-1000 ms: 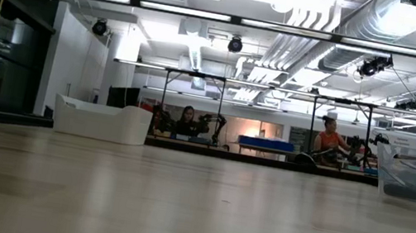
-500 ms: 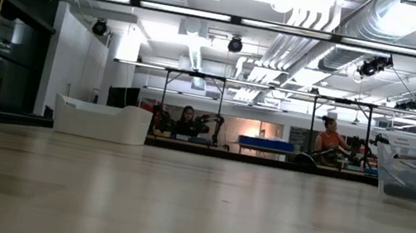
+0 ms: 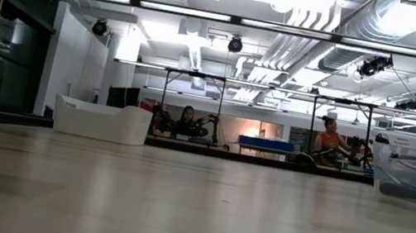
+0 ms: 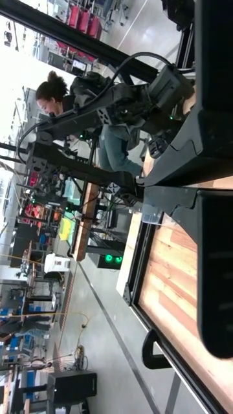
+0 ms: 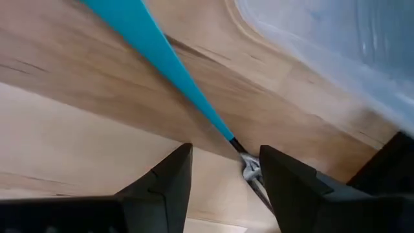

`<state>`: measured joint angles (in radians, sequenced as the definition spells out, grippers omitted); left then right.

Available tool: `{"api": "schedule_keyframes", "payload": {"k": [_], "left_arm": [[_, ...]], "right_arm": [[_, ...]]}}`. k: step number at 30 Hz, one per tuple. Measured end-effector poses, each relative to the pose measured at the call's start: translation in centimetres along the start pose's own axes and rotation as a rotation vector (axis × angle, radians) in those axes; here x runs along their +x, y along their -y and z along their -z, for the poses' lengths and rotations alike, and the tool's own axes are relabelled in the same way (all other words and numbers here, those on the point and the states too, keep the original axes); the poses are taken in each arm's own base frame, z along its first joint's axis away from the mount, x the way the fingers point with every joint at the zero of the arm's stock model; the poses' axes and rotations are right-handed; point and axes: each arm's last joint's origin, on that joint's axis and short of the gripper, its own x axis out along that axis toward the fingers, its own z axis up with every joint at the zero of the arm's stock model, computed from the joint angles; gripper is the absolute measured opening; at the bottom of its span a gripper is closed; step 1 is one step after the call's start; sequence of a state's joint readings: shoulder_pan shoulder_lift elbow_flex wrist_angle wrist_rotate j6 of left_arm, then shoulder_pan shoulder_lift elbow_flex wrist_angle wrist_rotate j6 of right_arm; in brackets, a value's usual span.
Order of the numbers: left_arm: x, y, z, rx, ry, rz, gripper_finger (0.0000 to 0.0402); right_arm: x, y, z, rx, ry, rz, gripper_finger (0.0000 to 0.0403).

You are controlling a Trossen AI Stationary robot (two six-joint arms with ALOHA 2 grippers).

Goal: Sort silverware by color (type)
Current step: Put the blue fork into the white bin

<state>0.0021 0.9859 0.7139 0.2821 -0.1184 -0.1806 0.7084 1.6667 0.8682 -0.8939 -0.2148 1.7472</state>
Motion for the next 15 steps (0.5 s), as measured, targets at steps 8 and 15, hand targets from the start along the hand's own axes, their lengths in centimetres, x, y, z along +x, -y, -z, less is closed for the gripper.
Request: {"api": "schedule_keyframes", "payload": {"k": [8, 15], "left_arm": [[0.0, 0.0, 0.0, 0.0, 0.0, 0.0, 0.0], [0.0, -0.01, 0.0, 0.0, 0.0, 0.0, 0.0]], "right_arm": [[0.28, -0.5, 0.01, -0.086, -0.01, -0.026, 0.0169], [0.12, -0.45, 0.02, -0.104, -0.009, -0.032, 0.0169]]}}
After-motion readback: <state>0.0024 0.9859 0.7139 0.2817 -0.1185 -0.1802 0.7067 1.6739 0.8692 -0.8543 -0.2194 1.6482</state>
